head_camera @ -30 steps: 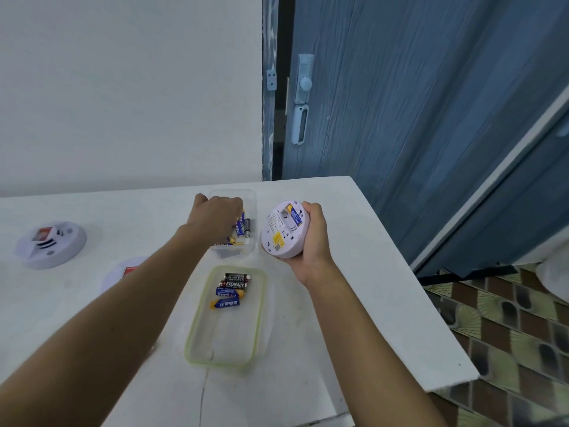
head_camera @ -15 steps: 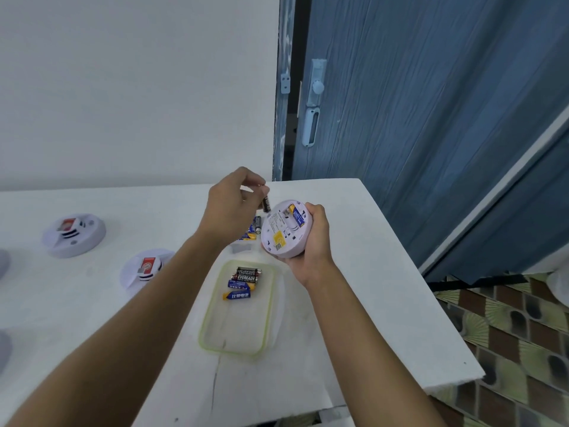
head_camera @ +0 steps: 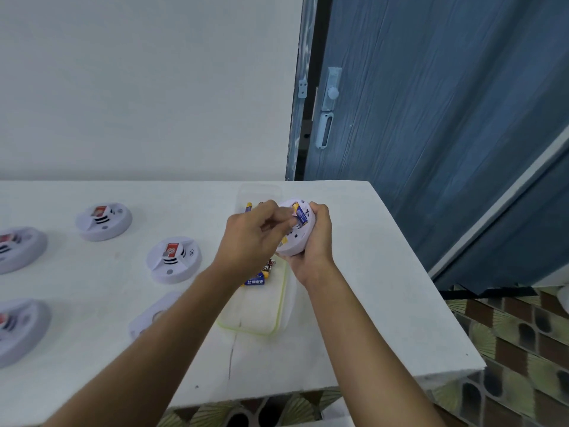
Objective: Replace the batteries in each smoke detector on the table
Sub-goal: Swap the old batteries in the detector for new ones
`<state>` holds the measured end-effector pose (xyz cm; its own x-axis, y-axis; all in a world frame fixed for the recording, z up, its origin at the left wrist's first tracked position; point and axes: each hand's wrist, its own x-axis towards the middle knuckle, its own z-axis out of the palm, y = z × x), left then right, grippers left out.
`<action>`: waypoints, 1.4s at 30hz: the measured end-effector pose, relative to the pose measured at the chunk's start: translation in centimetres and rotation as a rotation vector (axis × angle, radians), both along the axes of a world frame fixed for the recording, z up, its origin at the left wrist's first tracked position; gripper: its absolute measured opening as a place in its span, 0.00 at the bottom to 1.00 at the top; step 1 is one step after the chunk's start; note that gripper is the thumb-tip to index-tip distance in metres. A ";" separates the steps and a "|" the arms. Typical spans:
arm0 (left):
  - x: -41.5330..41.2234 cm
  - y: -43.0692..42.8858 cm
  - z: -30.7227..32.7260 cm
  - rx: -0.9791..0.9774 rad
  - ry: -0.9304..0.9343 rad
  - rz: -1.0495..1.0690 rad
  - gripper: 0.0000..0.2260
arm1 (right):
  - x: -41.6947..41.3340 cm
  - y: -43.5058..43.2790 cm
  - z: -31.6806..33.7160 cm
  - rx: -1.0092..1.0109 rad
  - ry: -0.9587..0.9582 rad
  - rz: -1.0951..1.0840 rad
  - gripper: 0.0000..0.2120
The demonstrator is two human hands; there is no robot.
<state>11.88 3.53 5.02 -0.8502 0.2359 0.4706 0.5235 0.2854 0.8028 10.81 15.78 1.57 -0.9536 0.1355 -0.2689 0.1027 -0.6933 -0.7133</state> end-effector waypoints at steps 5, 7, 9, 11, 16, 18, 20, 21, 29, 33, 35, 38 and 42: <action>1.3 -1.1 0.3 0.150 -0.268 -0.104 0.09 | 0.8 -0.8 0.7 0.023 0.006 0.023 0.15; 1.3 -1.7 0.6 0.138 -0.245 -0.090 0.11 | 1.2 -1.5 0.8 0.035 0.019 0.039 0.16; 1.1 -2.3 0.9 0.108 -0.213 -0.052 0.11 | 1.5 -2.1 0.9 0.021 0.046 0.038 0.17; 1.0 -2.8 1.3 0.126 -0.264 -0.029 0.09 | 1.7 -2.6 1.1 0.016 0.066 0.053 0.17; 1.1 -3.9 1.7 0.240 -0.496 -0.045 0.07 | 2.1 -4.0 1.7 0.045 0.054 0.118 0.18; 1.1 -4.3 1.8 0.221 -0.541 -0.036 0.08 | 2.2 -4.6 1.6 0.046 0.051 0.133 0.19; 0.9 -4.7 1.8 0.223 -0.582 -0.020 0.08 | 2.4 -5.1 1.5 0.043 0.079 0.144 0.22; 0.8 -5.1 1.8 0.231 -0.596 -0.008 0.08 | 2.5 -5.4 1.4 0.041 0.094 0.142 0.23; 0.3 -6.7 2.1 0.114 -0.604 0.004 0.15 | 2.5 -6.4 0.4 0.086 0.039 0.165 0.28; 0.5 -6.8 1.6 0.042 -0.580 0.073 0.14 | 2.6 -6.3 0.1 0.051 0.043 0.179 0.27; 0.6 -6.7 1.4 0.015 -0.562 0.082 0.13 | 2.6 -6.1 0.1 0.045 0.036 0.190 0.25; 0.6 -6.8 1.0 -0.011 -0.514 0.087 0.09 | 2.4 -5.7 0.2 0.005 0.018 0.209 0.21; 0.6 -6.8 1.1 0.071 -0.485 0.093 0.05 | 2.1 -5.0 0.3 -0.140 0.038 0.214 0.22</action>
<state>12.44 -3.29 6.12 -0.9910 0.1308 0.0277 0.0599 0.2489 0.9667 12.91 10.75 1.83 -0.9663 -0.1069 -0.2344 0.2330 -0.7506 -0.6183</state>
